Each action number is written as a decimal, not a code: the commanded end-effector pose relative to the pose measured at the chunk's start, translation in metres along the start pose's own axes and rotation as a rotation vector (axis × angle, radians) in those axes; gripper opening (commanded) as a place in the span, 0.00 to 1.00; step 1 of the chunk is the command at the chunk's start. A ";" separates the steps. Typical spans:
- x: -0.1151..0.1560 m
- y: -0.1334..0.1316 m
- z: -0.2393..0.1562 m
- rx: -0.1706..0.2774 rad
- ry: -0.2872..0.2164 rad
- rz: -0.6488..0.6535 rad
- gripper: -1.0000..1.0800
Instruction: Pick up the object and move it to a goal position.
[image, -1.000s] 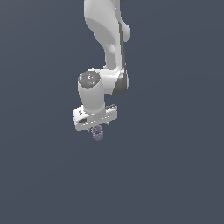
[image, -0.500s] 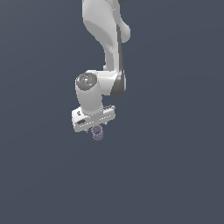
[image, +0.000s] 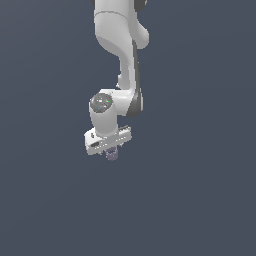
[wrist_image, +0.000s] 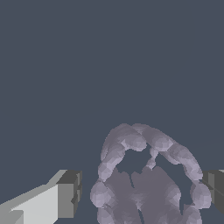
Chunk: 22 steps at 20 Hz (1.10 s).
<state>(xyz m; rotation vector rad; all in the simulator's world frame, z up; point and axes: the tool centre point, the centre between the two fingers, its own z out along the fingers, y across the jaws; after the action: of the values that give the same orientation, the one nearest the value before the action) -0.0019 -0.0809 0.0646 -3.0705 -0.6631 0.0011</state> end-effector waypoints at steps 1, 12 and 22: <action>0.000 0.000 0.009 0.000 0.001 -0.001 0.96; 0.001 0.001 0.013 0.000 0.001 -0.001 0.00; 0.002 -0.009 0.005 -0.001 0.001 0.000 0.00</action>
<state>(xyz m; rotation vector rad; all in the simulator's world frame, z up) -0.0029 -0.0759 0.0563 -3.0715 -0.6622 0.0006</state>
